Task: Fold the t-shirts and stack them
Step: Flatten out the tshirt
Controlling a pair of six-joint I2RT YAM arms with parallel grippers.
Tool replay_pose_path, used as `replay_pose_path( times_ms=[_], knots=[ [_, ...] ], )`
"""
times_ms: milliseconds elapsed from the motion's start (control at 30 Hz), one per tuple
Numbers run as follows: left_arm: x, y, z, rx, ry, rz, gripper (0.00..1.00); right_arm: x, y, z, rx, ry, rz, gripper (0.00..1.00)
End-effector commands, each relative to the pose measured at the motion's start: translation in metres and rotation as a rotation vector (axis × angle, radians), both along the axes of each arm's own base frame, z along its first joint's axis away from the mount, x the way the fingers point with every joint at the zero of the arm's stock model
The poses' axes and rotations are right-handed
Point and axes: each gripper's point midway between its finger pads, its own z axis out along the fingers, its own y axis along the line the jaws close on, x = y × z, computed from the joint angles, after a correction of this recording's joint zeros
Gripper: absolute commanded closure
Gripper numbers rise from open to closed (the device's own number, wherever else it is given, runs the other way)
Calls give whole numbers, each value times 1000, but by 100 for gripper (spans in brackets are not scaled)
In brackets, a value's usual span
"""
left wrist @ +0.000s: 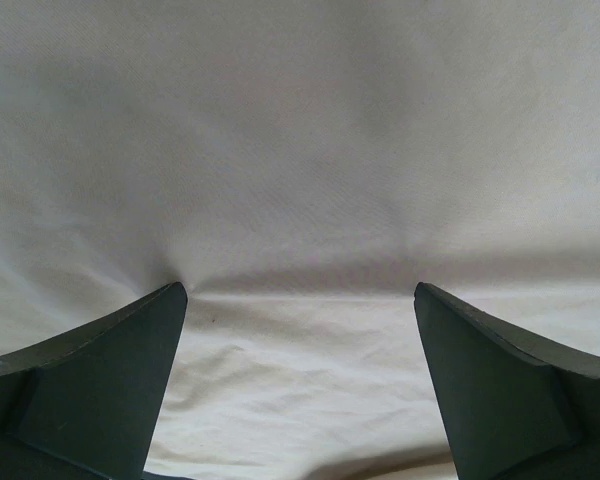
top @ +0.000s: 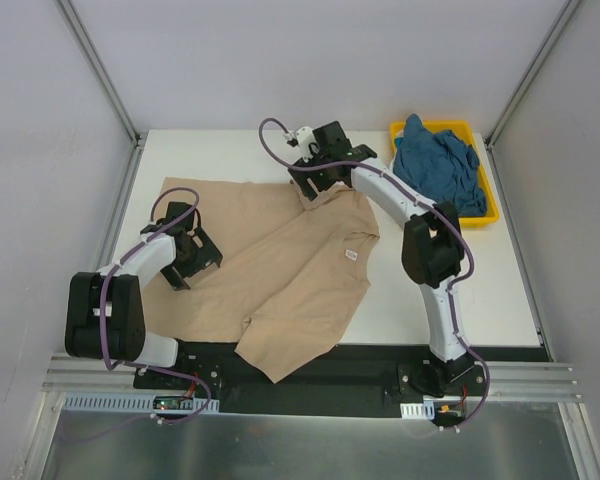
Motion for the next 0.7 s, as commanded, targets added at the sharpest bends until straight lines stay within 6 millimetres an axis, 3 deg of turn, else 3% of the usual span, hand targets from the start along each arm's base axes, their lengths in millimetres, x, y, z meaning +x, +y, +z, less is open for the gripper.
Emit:
replay_pose_path(
  times_ms=[0, 200, 433, 667],
  knots=[
    [-4, 3, 6, 1, 2, -7, 1, 5, 28, -20, 44, 60, -8, 22],
    [-5, 3, 7, 1, -3, -6, 1, 15, 36, -50, -9, 82, -35, 30],
    [-4, 4, 7, 5, -3, -5, 1, 16, 12, -83, -132, 93, -110, 41],
    [-4, 4, 7, 8, -3, -4, 1, 32, 3, -77, -170, 24, -168, 67]
  ],
)
